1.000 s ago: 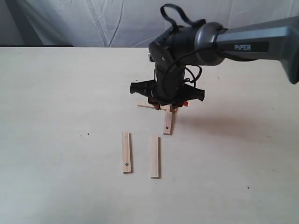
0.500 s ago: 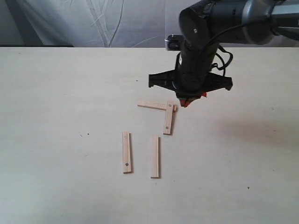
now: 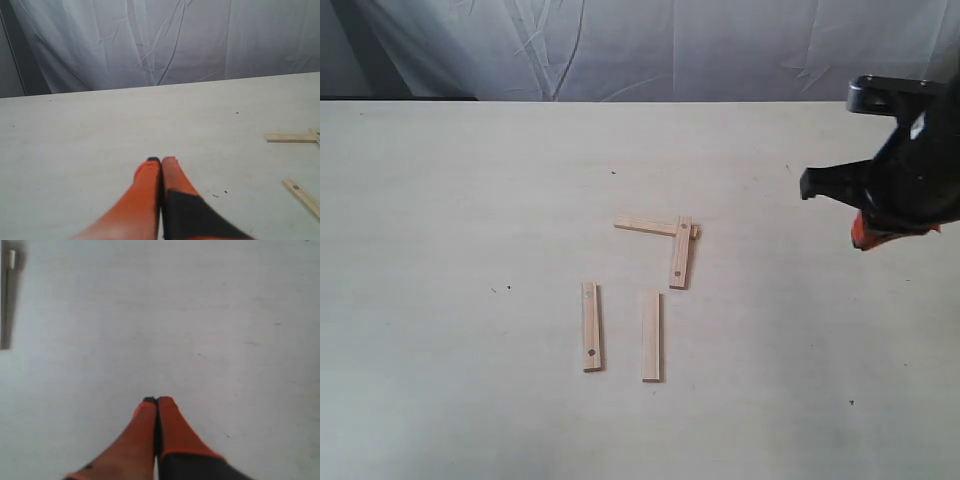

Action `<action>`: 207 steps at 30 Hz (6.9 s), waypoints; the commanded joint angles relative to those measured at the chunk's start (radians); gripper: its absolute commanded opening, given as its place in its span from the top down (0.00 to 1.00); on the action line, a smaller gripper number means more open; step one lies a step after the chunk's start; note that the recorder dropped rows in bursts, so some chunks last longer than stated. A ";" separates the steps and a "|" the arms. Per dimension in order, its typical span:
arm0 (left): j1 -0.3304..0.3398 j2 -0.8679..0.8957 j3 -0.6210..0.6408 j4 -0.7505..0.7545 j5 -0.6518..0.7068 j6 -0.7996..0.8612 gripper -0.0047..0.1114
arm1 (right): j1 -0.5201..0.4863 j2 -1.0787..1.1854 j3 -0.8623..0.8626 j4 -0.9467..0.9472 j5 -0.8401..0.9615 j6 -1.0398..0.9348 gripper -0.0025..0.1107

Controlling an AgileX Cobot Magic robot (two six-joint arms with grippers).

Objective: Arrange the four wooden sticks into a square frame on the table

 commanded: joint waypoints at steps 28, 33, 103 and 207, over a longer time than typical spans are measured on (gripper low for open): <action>0.001 0.207 -0.330 -0.099 -0.043 -0.033 0.96 | -0.010 -0.243 0.170 -0.007 -0.104 -0.036 0.98; 0.001 0.547 -0.614 -0.103 0.259 -0.031 0.96 | -0.010 -0.243 0.170 0.030 -0.115 -0.043 0.98; -0.677 1.977 -1.377 0.092 0.593 -0.476 0.96 | -0.010 -0.243 0.170 0.072 -0.203 -0.077 0.98; -0.516 1.945 -1.445 0.174 0.754 0.140 0.96 | -0.010 -0.243 0.170 0.133 -0.212 -0.097 0.98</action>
